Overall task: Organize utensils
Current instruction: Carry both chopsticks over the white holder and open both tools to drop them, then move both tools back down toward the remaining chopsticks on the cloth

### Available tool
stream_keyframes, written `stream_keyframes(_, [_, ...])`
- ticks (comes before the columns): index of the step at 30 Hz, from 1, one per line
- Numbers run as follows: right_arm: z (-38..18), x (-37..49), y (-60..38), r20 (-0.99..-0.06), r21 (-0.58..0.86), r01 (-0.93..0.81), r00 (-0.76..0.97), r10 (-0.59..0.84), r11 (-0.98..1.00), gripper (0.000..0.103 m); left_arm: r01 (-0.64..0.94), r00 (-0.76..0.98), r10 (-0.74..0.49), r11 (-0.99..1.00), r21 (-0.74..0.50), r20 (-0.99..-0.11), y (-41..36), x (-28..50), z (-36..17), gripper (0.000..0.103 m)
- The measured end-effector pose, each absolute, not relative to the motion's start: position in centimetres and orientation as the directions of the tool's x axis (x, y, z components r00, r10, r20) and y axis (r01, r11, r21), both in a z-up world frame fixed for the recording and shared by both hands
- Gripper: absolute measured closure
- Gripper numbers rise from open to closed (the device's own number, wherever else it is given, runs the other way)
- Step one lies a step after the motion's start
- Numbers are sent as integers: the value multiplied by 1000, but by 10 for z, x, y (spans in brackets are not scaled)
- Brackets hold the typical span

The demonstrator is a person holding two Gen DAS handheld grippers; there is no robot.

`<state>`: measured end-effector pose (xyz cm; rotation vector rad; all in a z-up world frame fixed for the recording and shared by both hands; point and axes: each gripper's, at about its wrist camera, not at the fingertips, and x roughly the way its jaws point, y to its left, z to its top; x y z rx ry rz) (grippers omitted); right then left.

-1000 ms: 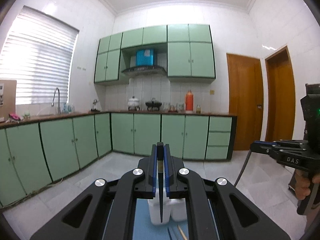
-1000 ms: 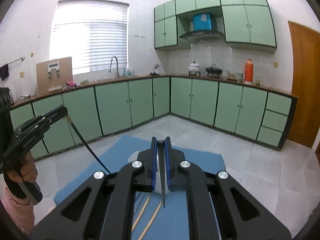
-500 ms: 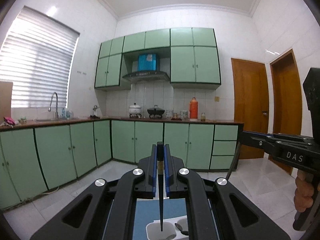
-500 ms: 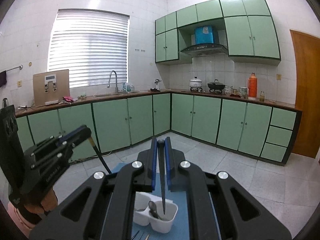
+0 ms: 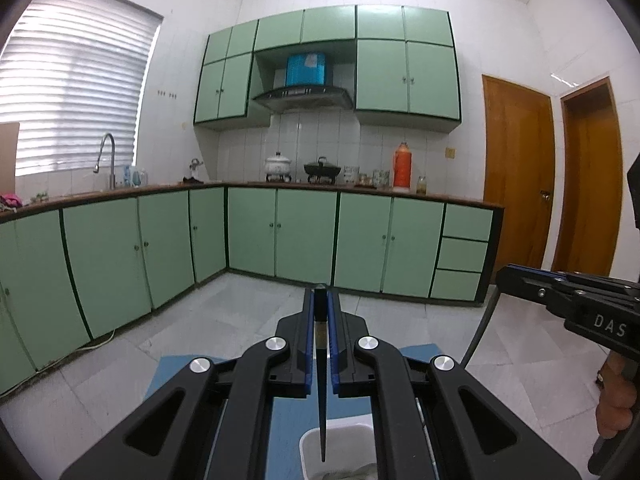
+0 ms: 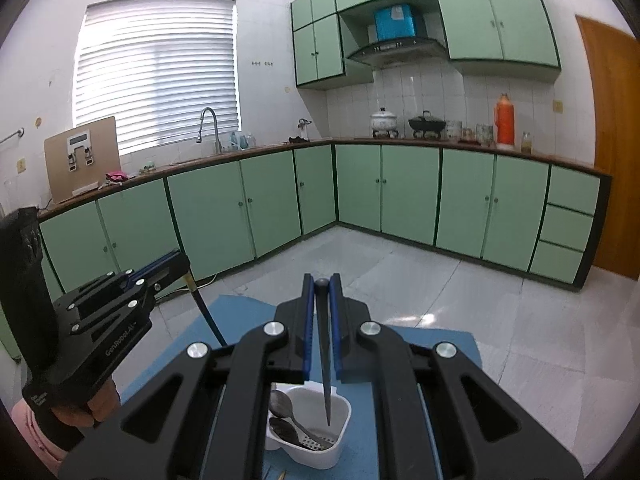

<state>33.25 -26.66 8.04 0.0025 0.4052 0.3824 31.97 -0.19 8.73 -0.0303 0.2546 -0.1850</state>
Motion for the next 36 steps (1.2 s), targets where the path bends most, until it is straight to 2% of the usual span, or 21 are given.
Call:
stream_keyframes(17, [40, 343, -289, -421, 206, -285, 838, 348, 936, 96, 144, 931, -169, 984, -102, -322, 17, 334, 52, 96])
stream_keyframes(20, [37, 342, -294, -429, 203, -259, 844, 323, 944, 93, 132, 933, -158, 986, -101, -323, 21, 331, 49, 95])
stream_keyframes(23, [35, 338, -296, -431, 188, -248, 849, 307, 950, 91, 127, 935, -154, 986, -104, -321, 25, 325, 50, 90])
stream_keyframes(25, [34, 335, -298, -427, 182, -241, 854, 297, 953, 83, 124, 936, -151, 987, -104, -319, 27, 322, 50, 87])
stream_keyframes(27, [34, 330, -299, -420, 174, -235, 861, 288, 956, 67, 122, 935, -150, 987, -108, -321, 29, 319, 50, 73])
stream_keyframes(31, [33, 318, -302, -404, 160, -229, 872, 275, 960, 55, 118, 938, -150, 986, -118, -313, 33, 310, 51, 59])
stream_keyframes(32, [33, 315, -303, -399, 160, -226, 875, 273, 961, 52, 118, 938, -150, 986, -122, -312, 34, 307, 51, 52])
stream_keyframes(34, [32, 306, -305, -392, 158, -223, 880, 268, 962, 44, 114, 941, -149, 985, -131, -302, 38, 300, 51, 46])
stream_keyframes(36, [32, 300, -308, -387, 152, -220, 884, 263, 964, 37, 111, 944, -147, 985, -136, -296, 40, 292, 51, 35])
